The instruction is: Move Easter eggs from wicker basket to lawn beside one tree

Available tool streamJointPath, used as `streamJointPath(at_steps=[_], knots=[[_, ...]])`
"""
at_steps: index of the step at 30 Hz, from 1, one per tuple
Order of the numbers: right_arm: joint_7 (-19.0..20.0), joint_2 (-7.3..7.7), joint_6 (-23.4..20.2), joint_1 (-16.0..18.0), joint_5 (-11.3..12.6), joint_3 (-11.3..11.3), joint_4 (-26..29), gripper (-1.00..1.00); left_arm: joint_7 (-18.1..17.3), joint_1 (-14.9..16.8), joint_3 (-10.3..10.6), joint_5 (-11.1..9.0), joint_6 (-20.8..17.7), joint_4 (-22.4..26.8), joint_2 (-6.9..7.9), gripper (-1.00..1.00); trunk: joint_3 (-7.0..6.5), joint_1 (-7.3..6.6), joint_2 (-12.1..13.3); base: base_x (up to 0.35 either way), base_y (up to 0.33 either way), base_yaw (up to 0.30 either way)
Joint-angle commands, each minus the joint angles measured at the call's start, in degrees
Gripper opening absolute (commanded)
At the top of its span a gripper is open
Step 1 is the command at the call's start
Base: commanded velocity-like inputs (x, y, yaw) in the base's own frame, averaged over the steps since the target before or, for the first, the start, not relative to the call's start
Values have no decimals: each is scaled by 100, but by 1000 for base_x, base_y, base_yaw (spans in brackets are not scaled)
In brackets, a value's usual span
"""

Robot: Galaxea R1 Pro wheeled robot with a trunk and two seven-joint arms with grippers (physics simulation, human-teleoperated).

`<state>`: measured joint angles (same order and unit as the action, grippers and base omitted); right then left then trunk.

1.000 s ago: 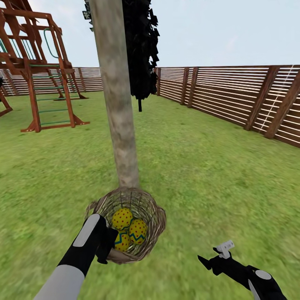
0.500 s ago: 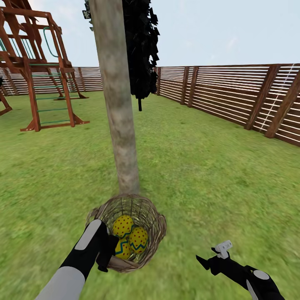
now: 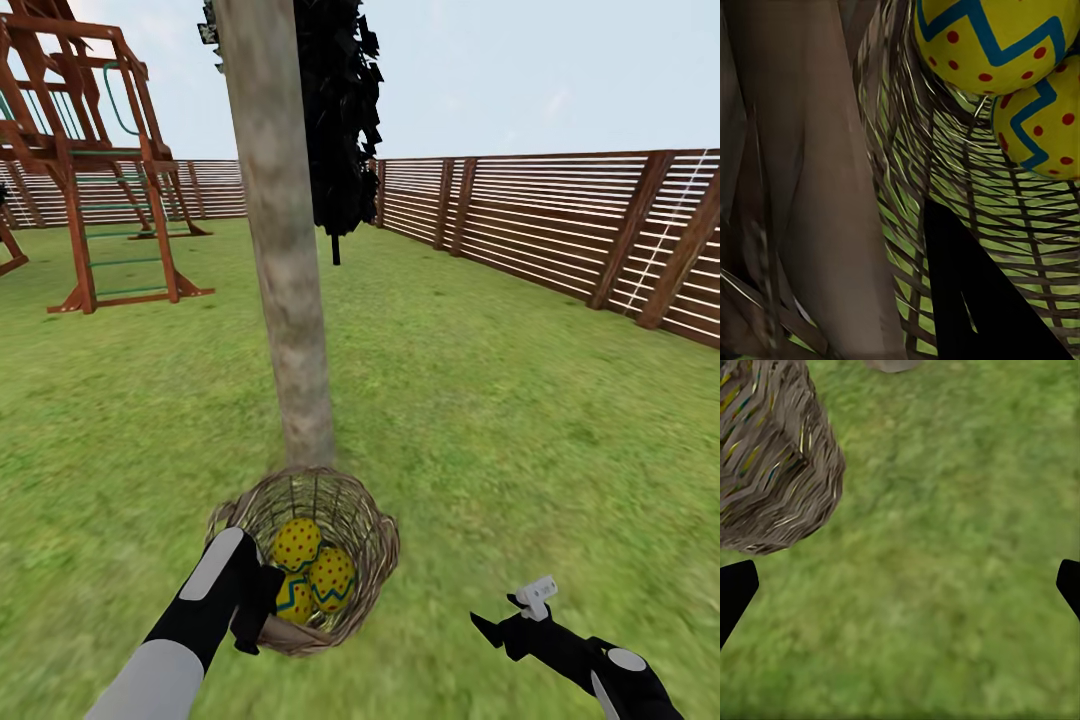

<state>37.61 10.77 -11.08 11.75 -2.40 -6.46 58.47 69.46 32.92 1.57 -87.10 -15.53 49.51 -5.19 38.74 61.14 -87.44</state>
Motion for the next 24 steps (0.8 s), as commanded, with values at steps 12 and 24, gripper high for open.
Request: streamJointPath(at_steps=[12,24], knots=[[61,-7,-34,3,2,-21,25,100,94,4,1,-13,-73,-113,-2,-100,221,264,-486,0,0,0],[91,-232,-535,19,55,-54,1536,100,358,4,24,-18,-64,-117,-76,-100,515,527,-967,0,0,0]])
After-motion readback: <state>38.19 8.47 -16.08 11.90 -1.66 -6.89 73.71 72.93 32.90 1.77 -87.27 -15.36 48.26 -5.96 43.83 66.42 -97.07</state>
